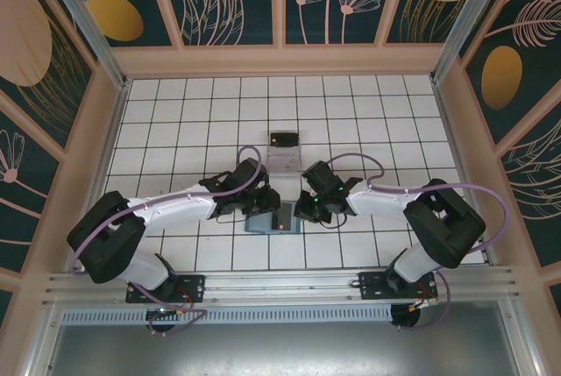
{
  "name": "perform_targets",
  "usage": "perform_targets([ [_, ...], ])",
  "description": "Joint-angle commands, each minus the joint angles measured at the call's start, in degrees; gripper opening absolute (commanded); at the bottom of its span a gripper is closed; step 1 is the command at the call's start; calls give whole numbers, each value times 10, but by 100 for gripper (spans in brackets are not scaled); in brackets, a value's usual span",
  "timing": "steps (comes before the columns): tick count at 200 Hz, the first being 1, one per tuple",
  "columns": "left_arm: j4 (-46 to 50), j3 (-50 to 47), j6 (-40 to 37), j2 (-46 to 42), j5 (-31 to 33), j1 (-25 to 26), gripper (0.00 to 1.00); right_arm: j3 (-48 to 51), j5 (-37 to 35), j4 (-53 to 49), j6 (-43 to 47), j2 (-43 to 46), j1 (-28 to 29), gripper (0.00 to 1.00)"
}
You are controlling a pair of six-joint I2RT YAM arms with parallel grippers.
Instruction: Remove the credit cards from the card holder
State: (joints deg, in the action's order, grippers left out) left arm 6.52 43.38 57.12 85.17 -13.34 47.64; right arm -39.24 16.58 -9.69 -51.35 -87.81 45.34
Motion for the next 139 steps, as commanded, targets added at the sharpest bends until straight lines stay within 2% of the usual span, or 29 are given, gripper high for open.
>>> perform_targets([
  [1, -32, -10, 13, 19, -38, -3, 24, -11, -11, -22, 7, -3, -4, 13],
  [18, -20, -16, 9, 26, -26, -4, 24, -11, -12, -23, 6, -1, -4, 13],
  [139, -73, -73, 9, 43, -53, -18, 26, -8, -14, -27, 1, 2, -4, 13],
])
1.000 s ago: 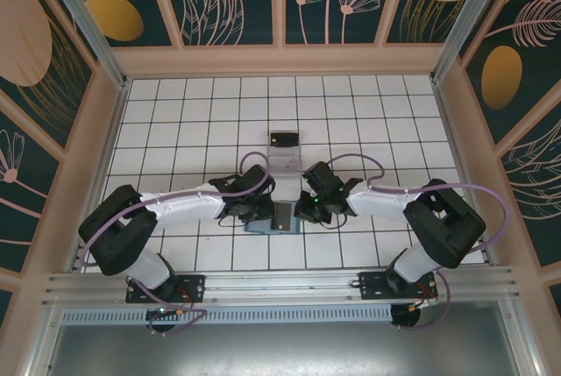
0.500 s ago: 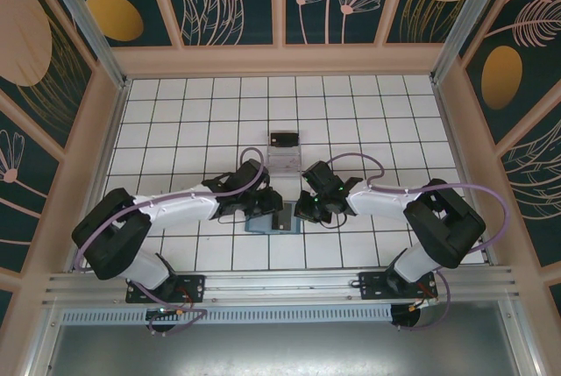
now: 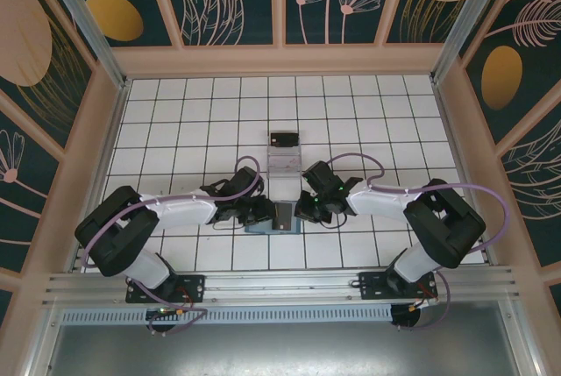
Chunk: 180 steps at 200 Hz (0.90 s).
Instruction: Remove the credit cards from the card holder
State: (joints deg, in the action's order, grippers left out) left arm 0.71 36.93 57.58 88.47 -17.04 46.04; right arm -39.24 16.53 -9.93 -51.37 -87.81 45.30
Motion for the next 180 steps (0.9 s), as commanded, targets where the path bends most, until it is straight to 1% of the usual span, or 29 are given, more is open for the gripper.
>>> perform_targets([
  [1, -15, -9, 4, 10, -16, -2, 26, -8, -13, -25, 1, 2, -4, 13],
  [61, -31, -12, 5, 17, -33, -2, 25, -10, -12, -27, 1, 2, -4, 13],
  [101, 8, 6, -2, -14, -15, -3, 25, -16, -14, -34, 0, 11, -3, 13],
  [121, 31, 23, -6, -31, -11, -3, 26, -24, -17, -42, -1, 18, -3, 15],
  [147, 23, 35, -1, -35, -36, -3, 27, -35, -19, -50, -1, 27, 0, 17],
  [180, -22, 33, 15, -16, -71, -3, 27, -41, -9, -44, 0, 19, 3, 18],
])
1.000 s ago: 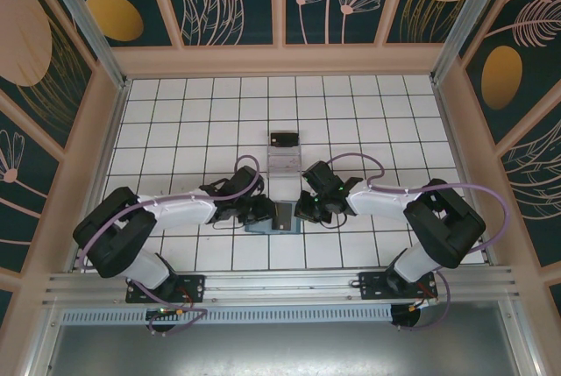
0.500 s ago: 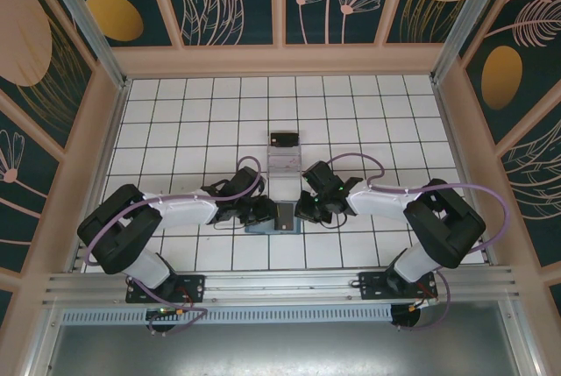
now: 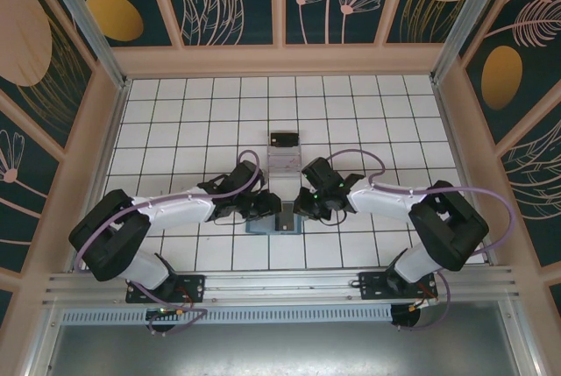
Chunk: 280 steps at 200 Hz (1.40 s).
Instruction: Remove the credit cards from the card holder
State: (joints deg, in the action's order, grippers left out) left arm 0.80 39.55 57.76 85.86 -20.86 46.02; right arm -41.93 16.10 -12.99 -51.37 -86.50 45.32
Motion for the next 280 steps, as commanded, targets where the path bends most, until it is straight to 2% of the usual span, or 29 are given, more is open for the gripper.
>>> perform_targets([
  [1, -23, 7, 13, 11, -33, -3, 27, -14, -4, -13, 0, 6, 3, 18],
  [73, -48, -3, 13, 54, -44, -3, 28, -14, 16, 21, -2, -45, 13, 20],
  [191, 8, -13, -5, 8, 10, -16, 30, -6, 10, 13, 1, -69, 17, 15],
  [280, -19, -39, 8, 19, 2, -18, 30, -12, 9, 4, 4, -72, 16, 15],
])
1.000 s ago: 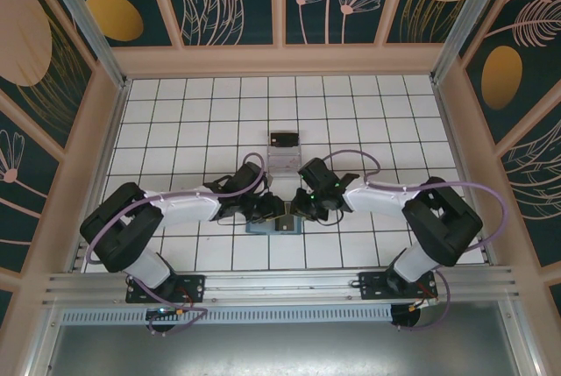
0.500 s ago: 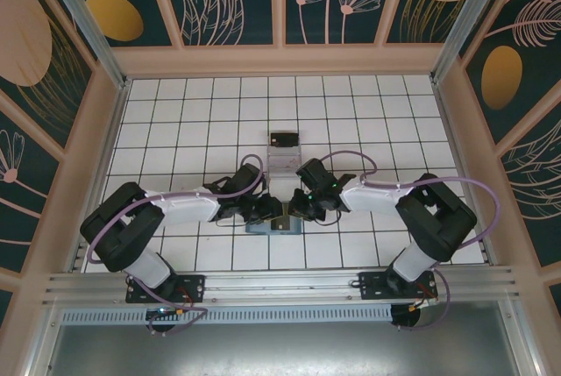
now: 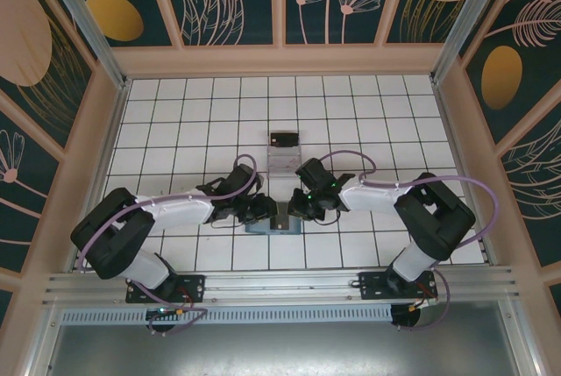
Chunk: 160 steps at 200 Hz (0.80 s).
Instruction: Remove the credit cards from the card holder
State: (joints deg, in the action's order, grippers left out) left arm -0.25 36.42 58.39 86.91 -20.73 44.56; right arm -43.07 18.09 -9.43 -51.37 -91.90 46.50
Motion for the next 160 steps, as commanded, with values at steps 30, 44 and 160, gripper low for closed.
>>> perform_targets([
  [30, 0, -8, 1, 9, 11, -3, 30, -1, -11, -31, 4, -17, 5, 15],
  [44, 2, -9, 1, 7, 13, -4, 29, -1, -11, -31, 4, -18, 5, 15],
  [160, -34, -16, 8, 14, -21, -9, 27, -10, -8, -38, 7, -18, 5, 15],
])
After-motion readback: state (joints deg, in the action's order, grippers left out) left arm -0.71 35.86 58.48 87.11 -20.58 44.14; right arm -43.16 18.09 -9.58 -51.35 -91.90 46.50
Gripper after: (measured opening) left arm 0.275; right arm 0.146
